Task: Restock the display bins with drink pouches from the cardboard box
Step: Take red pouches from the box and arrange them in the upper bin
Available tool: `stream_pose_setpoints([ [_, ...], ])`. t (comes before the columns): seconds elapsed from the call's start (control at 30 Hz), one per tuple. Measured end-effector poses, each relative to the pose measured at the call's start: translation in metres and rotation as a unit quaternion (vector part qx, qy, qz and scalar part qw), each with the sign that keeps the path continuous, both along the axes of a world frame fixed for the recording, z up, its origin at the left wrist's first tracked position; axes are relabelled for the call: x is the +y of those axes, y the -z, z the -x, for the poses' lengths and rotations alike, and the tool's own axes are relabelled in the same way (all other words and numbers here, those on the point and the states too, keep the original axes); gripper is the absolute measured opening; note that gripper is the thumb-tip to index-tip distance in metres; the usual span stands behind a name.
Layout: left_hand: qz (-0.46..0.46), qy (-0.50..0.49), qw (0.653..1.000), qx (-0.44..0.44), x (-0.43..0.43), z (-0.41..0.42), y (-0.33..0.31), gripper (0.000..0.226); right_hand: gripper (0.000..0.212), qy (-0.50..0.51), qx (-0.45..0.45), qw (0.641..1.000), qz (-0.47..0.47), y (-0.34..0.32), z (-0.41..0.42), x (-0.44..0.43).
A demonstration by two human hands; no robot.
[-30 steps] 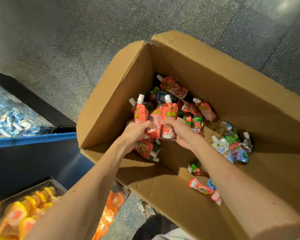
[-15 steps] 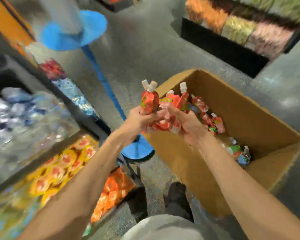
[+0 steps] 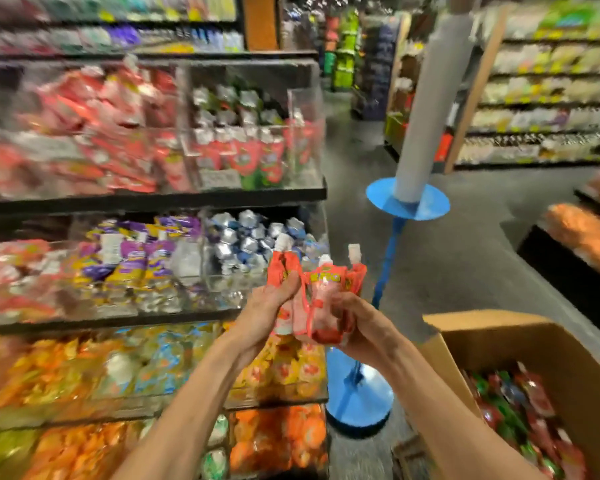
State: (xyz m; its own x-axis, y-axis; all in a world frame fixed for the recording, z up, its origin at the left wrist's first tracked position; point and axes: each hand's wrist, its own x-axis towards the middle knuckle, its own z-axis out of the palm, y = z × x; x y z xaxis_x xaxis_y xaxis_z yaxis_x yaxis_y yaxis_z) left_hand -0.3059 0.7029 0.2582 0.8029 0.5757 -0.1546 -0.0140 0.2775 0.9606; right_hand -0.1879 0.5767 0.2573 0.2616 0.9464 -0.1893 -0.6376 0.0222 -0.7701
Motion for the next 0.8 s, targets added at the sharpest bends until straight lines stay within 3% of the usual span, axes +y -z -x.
stream_pose_setpoints([
  [0.07,-0.011,-0.024,1.0,-0.009,0.009,0.012,-0.01,0.075,0.053,-0.048,-0.017,0.999,-0.014,-0.012,0.003,0.015],
  [0.17,-0.05,-0.102,0.994,-0.008,0.015,0.032,-0.024,0.045,0.015,-0.118,-0.036,0.992,-0.022,-0.024,0.014,0.037],
  [0.23,-0.044,-0.166,0.985,0.003,0.021,0.046,-0.015,0.035,0.024,-0.135,-0.039,0.99,-0.009,-0.021,0.026,0.048],
  [0.37,0.016,-0.263,0.964,0.041,0.026,0.084,0.019,0.065,0.038,-0.162,-0.006,0.987,0.017,0.015,0.05,0.067],
  [0.4,0.056,-0.269,0.961,0.034,0.025,0.093,0.023,0.052,0.044,-0.166,0.008,0.985,0.035,0.028,0.055,0.071],
  [0.47,0.128,-0.249,0.96,0.023,0.025,0.111,0.035,0.023,0.057,-0.151,0.038,0.984,0.083,0.053,0.065,0.076],
  [0.53,0.169,-0.236,0.957,0.02,0.029,0.125,0.048,0.022,0.06,-0.149,0.074,0.98,0.106,0.065,0.079,0.076],
  [0.63,0.223,-0.239,0.945,0.021,0.042,0.142,0.069,0.026,0.047,-0.118,0.15,0.975,0.109,0.072,0.1,0.075],
  [0.8,0.302,-0.163,0.937,0.067,0.073,0.167,0.098,0.019,0.061,-0.096,0.125,0.978,0.135,0.094,0.132,0.092],
])
